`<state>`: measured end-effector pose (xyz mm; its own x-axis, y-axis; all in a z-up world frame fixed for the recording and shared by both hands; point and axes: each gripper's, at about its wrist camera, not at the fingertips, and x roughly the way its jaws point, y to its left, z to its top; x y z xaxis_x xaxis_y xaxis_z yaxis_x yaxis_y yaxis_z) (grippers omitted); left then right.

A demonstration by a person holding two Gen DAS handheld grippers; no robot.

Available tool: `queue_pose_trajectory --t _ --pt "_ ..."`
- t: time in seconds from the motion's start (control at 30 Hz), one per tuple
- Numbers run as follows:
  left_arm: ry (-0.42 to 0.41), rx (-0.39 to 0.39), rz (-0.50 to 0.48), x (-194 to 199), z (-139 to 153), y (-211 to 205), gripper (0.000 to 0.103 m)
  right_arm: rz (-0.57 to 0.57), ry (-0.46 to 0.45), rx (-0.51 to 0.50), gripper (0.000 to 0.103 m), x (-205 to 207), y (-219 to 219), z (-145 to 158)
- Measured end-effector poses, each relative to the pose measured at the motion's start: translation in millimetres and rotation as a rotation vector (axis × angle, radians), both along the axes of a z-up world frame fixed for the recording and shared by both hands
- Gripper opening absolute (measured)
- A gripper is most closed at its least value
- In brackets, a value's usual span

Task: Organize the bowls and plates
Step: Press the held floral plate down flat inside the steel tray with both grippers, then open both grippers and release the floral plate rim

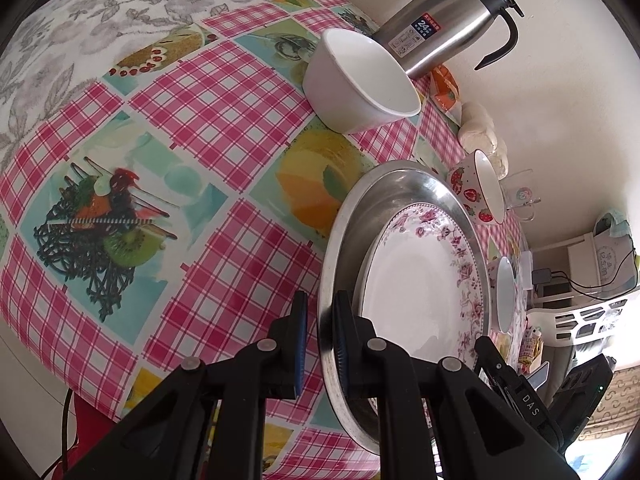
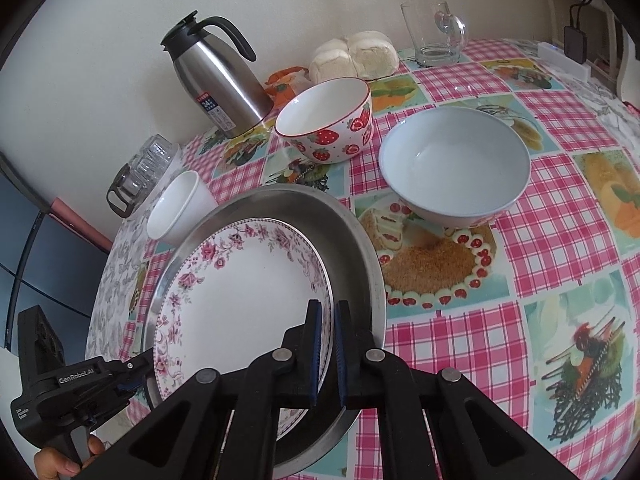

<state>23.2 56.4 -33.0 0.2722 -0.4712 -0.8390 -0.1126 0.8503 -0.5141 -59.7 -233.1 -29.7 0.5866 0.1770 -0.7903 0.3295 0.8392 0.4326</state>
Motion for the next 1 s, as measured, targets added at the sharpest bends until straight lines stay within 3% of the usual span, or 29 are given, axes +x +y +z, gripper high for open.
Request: queue_pose_trajectory --t 0.13,0.33,0.4,0.43,0.47,0.6,0.67,0.8,0.9,1.0 --pt "-0.038 0.015 0.001 0 8 0 0.012 -0.026 -0.003 -0.015 0.01 -4 -5 5" --pt "-0.115 0.103 0.004 -1 24 -2 0.016 -0.034 -0.076 -0.093 0.01 -11 -6 25" --pt "-0.132 0.146 0.004 -1 28 -3 0.039 -0.019 -0.072 -0.138 0.013 -10 -1 26" --pt "-0.138 0.171 0.004 -1 29 -4 0.06 -0.006 -0.066 -0.15 0.025 -8 2 25" --pt "-0.143 0.185 0.006 -2 29 -5 0.067 0.008 -0.06 -0.158 0.041 -6 5 24" --pt "-0.16 0.246 -0.011 -2 32 -10 0.068 0.044 -0.07 -0.201 0.056 -4 15 26" --pt "-0.158 0.264 -0.025 0 31 -13 0.071 0.057 -0.073 -0.226 0.071 -4 19 27" --pt "-0.171 0.286 -0.053 0 32 -21 0.076 0.085 -0.071 -0.274 0.081 -1 25 27" --pt "-0.192 0.308 -0.063 0 34 -26 0.088 0.088 -0.074 -0.302 0.092 0 27 27" --pt "-0.21 0.319 -0.06 1 35 -28 0.09 0.09 -0.079 -0.31 0.102 0 27 28"
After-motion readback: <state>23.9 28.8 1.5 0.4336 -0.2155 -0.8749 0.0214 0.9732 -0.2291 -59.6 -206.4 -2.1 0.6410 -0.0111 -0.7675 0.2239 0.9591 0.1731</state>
